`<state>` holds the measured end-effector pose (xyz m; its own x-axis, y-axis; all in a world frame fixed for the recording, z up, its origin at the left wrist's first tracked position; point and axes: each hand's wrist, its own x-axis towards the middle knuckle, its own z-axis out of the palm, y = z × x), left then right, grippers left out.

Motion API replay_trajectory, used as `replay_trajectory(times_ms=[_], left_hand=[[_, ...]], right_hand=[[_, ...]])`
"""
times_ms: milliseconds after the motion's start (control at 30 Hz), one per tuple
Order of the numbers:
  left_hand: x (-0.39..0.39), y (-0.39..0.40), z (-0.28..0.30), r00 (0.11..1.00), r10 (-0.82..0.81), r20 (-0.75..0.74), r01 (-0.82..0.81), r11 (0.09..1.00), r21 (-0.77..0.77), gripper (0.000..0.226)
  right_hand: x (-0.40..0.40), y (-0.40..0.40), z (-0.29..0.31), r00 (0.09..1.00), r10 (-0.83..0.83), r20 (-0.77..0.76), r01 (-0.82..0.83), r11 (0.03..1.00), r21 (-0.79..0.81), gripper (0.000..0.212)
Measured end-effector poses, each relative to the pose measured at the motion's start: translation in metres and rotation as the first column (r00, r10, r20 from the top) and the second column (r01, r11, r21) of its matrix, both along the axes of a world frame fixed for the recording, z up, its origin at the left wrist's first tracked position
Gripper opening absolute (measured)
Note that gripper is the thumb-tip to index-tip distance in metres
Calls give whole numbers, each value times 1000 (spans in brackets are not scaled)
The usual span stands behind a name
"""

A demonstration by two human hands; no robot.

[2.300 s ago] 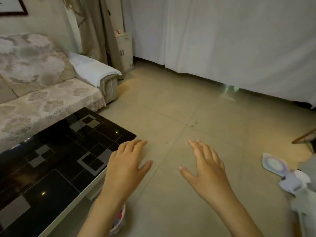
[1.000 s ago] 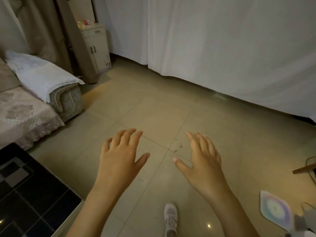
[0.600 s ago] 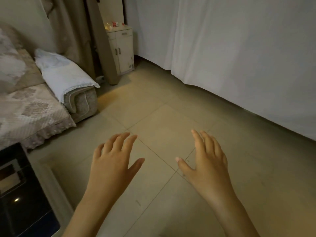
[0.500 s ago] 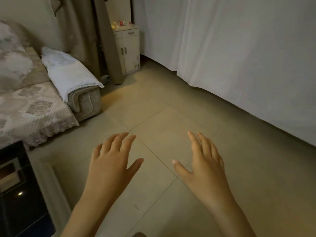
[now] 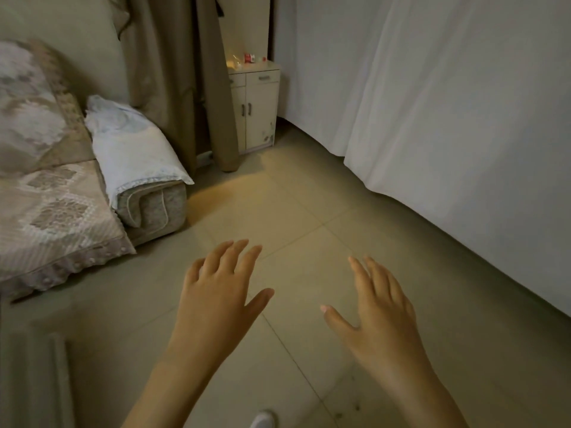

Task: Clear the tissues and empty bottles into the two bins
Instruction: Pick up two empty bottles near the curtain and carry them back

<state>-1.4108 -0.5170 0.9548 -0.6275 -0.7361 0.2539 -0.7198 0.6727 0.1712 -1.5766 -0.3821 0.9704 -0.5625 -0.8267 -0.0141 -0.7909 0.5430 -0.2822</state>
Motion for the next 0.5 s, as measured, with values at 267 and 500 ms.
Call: replay_trajectory(times_ms=[267,500], left_hand=[[-93,-99,17,999,37,16,-37,999,-10,69],[-201,-175,5,989,137,58,-137,991,0,72]], right_hand=[[-102,-94,9,998,15,54,-10,996,-85,83],[-220,-198,-10,988,133,72,-130,990,-46,90]])
